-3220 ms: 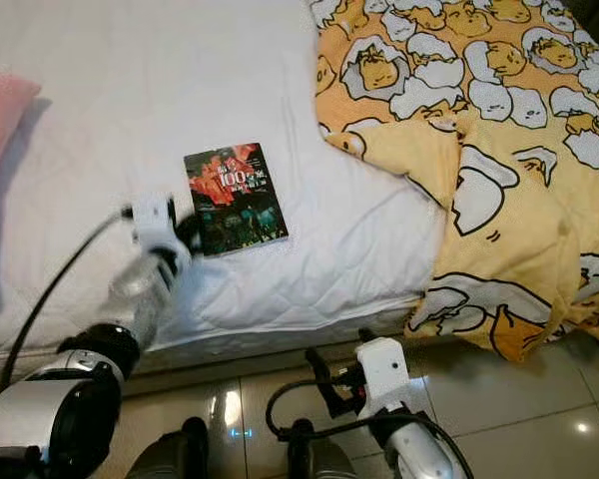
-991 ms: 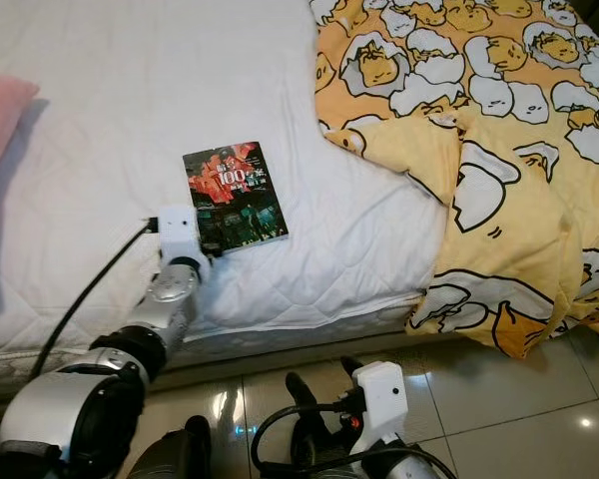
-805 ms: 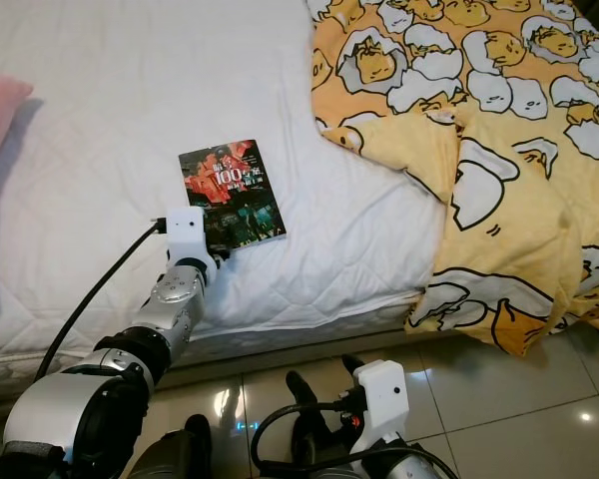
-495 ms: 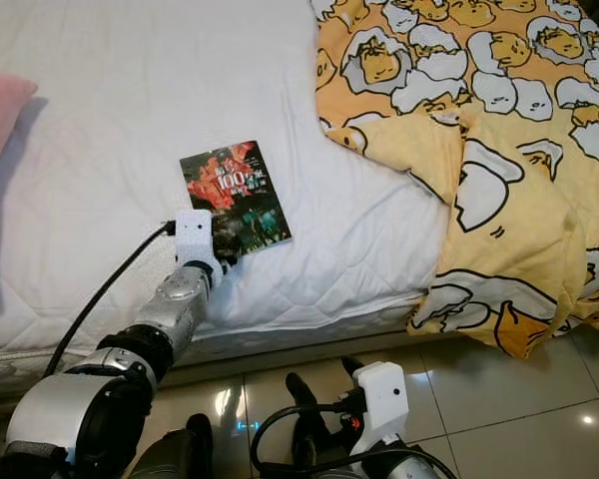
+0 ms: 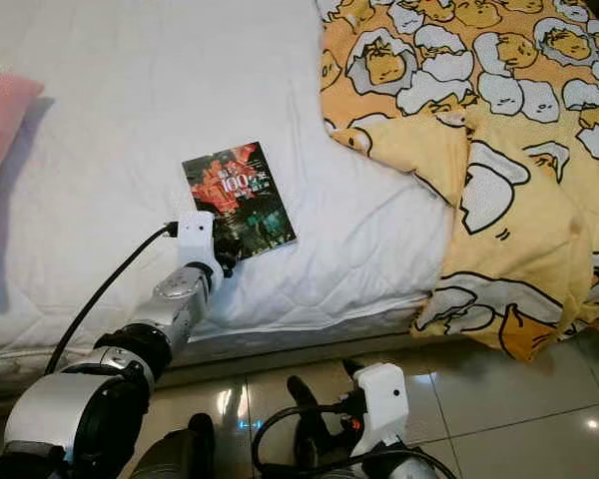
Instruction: Clean up the room
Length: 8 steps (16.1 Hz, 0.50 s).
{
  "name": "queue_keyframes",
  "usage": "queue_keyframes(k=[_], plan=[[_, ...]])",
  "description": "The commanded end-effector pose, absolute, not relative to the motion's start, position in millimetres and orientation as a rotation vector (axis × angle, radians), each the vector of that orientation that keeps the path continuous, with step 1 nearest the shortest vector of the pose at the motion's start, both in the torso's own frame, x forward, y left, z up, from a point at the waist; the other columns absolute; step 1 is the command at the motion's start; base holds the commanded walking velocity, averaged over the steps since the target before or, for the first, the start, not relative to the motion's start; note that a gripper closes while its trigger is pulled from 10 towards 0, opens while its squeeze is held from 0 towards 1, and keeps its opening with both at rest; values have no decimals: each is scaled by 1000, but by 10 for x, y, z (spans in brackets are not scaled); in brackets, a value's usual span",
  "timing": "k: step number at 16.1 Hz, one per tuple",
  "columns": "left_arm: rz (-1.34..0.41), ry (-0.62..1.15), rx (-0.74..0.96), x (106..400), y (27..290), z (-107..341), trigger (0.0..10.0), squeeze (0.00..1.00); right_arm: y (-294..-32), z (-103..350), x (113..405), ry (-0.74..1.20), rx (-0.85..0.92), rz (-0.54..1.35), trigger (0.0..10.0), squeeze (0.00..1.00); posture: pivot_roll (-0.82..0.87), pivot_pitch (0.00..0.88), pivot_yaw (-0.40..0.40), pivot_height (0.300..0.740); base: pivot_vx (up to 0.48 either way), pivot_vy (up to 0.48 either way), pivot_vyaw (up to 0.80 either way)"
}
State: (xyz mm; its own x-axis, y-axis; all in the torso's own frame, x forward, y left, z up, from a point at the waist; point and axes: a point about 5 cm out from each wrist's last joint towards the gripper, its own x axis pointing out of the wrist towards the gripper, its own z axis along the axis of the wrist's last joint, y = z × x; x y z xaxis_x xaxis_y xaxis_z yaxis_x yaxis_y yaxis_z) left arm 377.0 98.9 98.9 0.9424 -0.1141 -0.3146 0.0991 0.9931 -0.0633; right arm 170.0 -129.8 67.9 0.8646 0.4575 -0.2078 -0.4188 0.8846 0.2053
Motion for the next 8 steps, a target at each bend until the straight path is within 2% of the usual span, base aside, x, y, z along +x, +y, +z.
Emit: queue_keyframes(k=[1,8], plan=[[-209,499,-73,3552,804,642,0,0,-1310,638,1665,287,146,453,10000,0,-163,366,-72,740,0,0,0],[-286,479,-147,3569,727,699,0,0,-1267,664,1770,251,147,457,10000,0,-133,354,-55,740,0,0,0]])
